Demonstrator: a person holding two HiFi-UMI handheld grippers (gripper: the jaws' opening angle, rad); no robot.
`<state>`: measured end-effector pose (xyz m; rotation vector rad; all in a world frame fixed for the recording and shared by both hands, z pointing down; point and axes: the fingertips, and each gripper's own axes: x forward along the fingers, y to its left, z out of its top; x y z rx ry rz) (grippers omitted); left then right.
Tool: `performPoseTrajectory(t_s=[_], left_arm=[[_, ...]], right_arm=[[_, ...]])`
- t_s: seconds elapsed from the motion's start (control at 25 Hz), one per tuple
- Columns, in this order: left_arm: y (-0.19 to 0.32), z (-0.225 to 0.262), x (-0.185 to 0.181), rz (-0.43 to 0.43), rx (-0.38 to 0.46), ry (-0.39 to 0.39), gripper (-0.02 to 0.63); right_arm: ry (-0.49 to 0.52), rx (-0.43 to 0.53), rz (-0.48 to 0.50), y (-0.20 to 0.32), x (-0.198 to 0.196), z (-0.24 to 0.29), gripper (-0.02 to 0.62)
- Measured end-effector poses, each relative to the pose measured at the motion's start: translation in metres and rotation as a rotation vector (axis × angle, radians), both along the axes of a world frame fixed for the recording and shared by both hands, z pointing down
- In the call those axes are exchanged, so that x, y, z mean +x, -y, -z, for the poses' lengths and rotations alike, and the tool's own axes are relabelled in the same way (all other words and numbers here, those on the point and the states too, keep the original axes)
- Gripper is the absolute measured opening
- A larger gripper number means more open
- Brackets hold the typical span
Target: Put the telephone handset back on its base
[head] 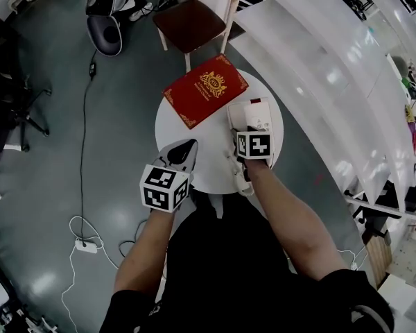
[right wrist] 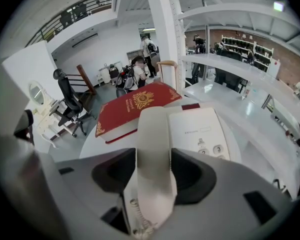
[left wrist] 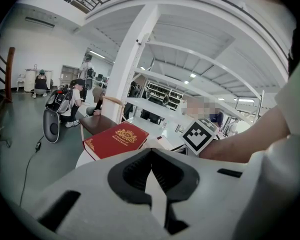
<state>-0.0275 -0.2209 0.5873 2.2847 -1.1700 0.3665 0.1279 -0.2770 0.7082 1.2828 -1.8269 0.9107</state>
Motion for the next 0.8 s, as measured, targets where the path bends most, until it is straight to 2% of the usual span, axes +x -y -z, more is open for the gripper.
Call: performPoseTrajectory(t_s=[0.2,0.44,0.6,0.8], left_arm=[[0.003,0.012,0.002,-0.011,0.024,-0.015,0.009],[0.008,0.042,-0.003,-0.013,0.082,-0.031,0.009],[0.006,0.054,-0.009,-0.015,0.102,-0.025,0.009],[0.007,0.063,-0.012,0.003,0.111,-0.011,0.009]], right_arm=[[0.002,0.042,0.033,-0.017,0.005,0.008,0.187],[-0.058,0.039,0.115,-0.033,0.009,0.016,0.08],[-0.079,0.016,0.125,-0.039,0.008,0.008,0.078],[0.004,0.013,0.127,-0.038,0.008,0.012,0.093]])
